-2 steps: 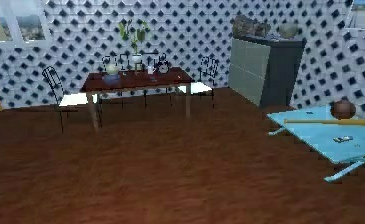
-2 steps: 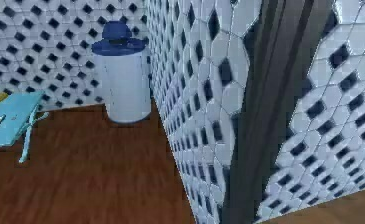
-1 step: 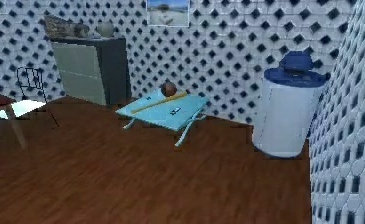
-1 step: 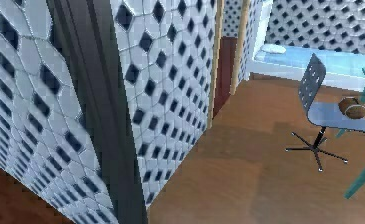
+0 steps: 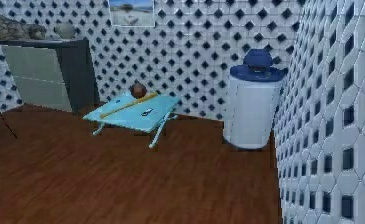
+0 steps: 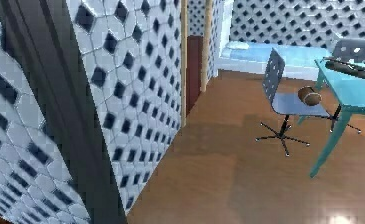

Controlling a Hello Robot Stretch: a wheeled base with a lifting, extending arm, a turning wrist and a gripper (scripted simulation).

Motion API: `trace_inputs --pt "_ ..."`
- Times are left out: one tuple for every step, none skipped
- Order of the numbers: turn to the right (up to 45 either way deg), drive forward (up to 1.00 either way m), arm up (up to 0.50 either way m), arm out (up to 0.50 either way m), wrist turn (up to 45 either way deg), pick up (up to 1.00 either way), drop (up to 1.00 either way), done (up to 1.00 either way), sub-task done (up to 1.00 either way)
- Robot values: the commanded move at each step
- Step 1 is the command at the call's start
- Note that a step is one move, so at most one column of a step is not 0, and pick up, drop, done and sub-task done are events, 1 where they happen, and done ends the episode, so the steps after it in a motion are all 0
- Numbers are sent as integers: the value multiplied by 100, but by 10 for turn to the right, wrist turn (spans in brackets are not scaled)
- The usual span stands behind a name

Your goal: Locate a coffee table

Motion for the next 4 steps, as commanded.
trace_inputs --pt "0 100 0 0 0 0 0 0 0" --pt "90 0 0 0 0 0 0 0 0" --pt "30 0 0 0 0 0 0 0 0" --pt "0 25 0 0 0 0 0 0 0"
